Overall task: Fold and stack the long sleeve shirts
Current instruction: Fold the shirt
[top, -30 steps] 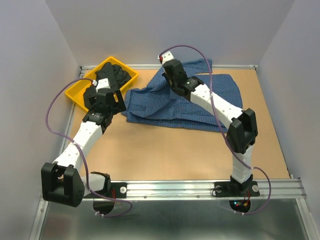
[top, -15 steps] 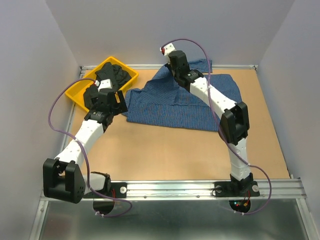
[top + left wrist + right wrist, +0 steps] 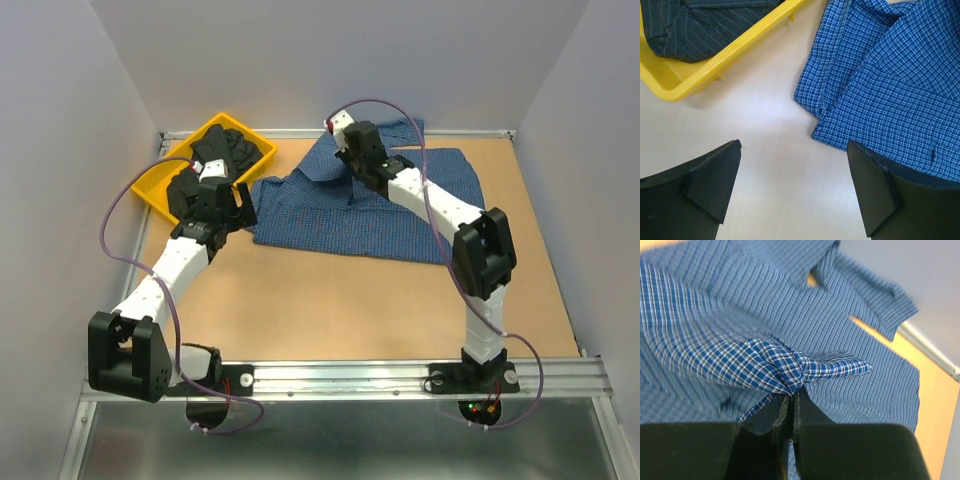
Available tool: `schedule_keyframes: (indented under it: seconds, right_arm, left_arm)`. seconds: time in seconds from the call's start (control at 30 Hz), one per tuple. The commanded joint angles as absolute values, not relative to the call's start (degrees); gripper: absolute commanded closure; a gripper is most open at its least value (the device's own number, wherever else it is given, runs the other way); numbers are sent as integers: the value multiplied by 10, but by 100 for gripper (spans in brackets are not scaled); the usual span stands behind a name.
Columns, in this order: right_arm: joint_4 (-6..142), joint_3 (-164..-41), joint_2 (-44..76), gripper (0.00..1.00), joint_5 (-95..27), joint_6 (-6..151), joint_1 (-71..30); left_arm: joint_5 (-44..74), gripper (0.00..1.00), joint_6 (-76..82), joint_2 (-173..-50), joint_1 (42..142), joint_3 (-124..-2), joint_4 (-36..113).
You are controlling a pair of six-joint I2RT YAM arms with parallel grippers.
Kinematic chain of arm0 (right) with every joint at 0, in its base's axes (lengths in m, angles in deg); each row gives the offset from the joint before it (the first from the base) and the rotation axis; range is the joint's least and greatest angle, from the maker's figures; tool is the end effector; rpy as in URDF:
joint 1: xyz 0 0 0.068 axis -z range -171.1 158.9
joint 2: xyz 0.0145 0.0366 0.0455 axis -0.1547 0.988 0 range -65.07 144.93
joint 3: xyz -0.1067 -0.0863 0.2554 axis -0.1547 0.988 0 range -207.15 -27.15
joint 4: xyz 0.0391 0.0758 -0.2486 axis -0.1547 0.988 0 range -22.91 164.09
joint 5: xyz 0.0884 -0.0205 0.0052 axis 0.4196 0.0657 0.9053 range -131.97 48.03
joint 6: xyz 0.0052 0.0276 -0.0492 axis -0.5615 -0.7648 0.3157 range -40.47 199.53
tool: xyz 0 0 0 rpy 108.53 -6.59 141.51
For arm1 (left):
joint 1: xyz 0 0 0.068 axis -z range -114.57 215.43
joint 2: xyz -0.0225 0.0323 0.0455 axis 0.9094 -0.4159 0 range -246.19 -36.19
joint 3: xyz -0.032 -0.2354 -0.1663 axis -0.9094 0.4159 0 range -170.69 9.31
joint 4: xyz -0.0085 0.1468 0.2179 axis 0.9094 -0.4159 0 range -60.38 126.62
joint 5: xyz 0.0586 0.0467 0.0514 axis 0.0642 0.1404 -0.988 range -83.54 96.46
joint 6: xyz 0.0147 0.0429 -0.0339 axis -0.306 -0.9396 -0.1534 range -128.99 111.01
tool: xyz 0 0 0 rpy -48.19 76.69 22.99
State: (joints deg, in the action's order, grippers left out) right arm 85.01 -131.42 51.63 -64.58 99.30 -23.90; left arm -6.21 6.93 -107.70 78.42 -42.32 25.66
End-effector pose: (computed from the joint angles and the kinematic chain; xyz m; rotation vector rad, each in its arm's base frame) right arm 0.4246 0.2556 0.3147 -0.6986 1.9458 -0.2743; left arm 0.2744 -0.0544 0.2956 -0.1851 2.0871 -0.0717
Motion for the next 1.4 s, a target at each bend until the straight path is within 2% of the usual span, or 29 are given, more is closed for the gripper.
schedule_keyframes:
  seconds: [0.0, 0.3, 0.6, 0.73, 0.83, 0.87, 0.93, 1.07, 1.2, 1.37]
  right_arm:
    - [829, -1245, 444, 95, -629, 1003, -238]
    - [833, -1101, 338, 95, -613, 1061, -238]
    - [866, -1034, 320, 92, -624, 1085, -238]
    - [872, -1017, 333, 80, -614, 1071, -240]
    - [879, -1010, 339, 46, -603, 1063, -245]
    - [881, -1009, 338, 32, -594, 1056, -246]
    - [885, -1011, 331, 18, -579, 1020, -246]
    - [884, -1019, 316, 13, -567, 937, -243]
    - [884, -1017, 298, 13, -542, 822, -208]
    - [846, -955, 235, 13, -466, 667, -138]
  left_arm:
    - [-57, 2, 69, -1076, 780, -427, 262]
    - [-49, 2, 70, -1074, 780, -427, 262]
    - [-44, 2, 69, -1076, 780, -427, 261]
    - [-44, 2, 67, -1078, 780, -427, 261]
    - [-43, 2, 68, -1078, 780, -429, 260]
    - [-43, 2, 67, -1078, 780, -428, 261]
    - [-44, 2, 67, -1078, 780, -428, 260]
    - [-44, 2, 67, -1077, 780, -429, 260]
    - [-44, 2, 68, -1076, 780, -428, 259]
    - [-43, 2, 68, -1075, 780, -428, 259]
